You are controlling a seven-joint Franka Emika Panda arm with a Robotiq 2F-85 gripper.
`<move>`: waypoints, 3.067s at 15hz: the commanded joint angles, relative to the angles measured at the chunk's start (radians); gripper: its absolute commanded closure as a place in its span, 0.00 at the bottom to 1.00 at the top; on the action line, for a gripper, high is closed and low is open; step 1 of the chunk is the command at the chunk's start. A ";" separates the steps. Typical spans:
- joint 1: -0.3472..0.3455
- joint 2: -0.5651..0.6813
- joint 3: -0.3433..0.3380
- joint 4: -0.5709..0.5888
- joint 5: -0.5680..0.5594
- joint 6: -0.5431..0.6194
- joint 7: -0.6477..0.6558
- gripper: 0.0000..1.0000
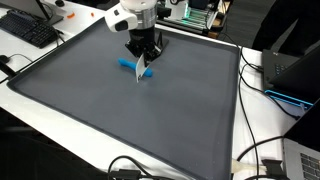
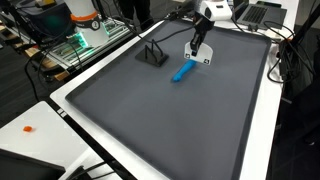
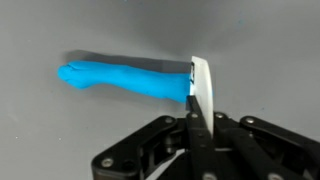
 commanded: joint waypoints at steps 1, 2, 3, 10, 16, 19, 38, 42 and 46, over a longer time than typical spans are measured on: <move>0.014 0.030 -0.018 0.014 -0.022 0.032 -0.004 0.99; 0.014 0.034 -0.020 0.014 -0.022 0.035 -0.003 0.99; 0.015 0.038 -0.021 0.014 -0.024 0.036 -0.002 0.99; 0.013 0.060 -0.023 0.006 -0.019 0.044 -0.009 0.99; 0.007 0.073 -0.025 -0.003 -0.014 0.032 -0.013 0.99; 0.006 0.069 -0.026 -0.012 -0.012 0.020 -0.014 0.99; -0.050 0.022 0.029 -0.041 0.161 -0.061 -0.121 0.99; -0.070 0.010 0.050 -0.048 0.246 -0.034 -0.177 0.99; -0.065 -0.009 0.040 -0.047 0.242 -0.030 -0.185 0.99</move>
